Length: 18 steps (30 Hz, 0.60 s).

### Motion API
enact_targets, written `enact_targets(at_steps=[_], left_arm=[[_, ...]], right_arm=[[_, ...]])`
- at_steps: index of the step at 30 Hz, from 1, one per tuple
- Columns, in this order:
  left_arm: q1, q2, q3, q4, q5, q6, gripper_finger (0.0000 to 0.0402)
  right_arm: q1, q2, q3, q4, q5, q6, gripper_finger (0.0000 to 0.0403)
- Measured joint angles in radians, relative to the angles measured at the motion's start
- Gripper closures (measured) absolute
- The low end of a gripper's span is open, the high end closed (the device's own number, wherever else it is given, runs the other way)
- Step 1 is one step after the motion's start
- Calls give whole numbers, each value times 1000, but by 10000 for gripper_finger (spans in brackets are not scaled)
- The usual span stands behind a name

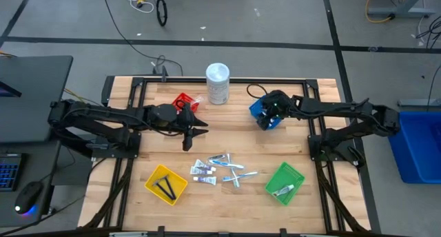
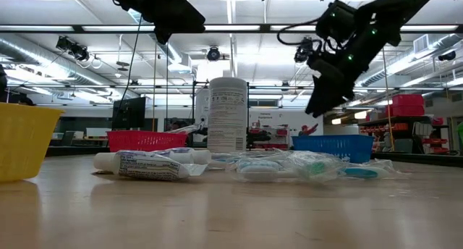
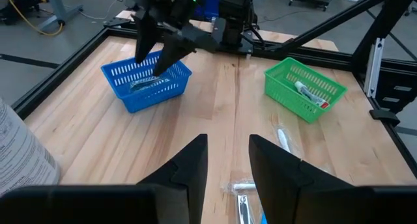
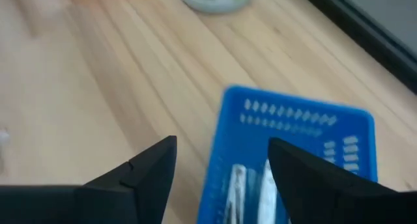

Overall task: Pick & Place Travel size toiletries
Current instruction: Put the blue toothbrush into the orange basket

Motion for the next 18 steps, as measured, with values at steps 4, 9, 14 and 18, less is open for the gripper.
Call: enact_targets(at_steps=[4,9,14,18], left_arm=[[0,0,0,0,-2,1,283],[0,0,0,-3,-2,0,283],[0,0,0,-12,-2,2,283],[0,0,0,-18,-2,3,283]], right_arm=[[7,0,44,4,-13,-38,169],[47,0,61,52,-13,-108,186],[119,0,61,91,-13,-138,197],[185,0,61,90,-13,-135,199]])
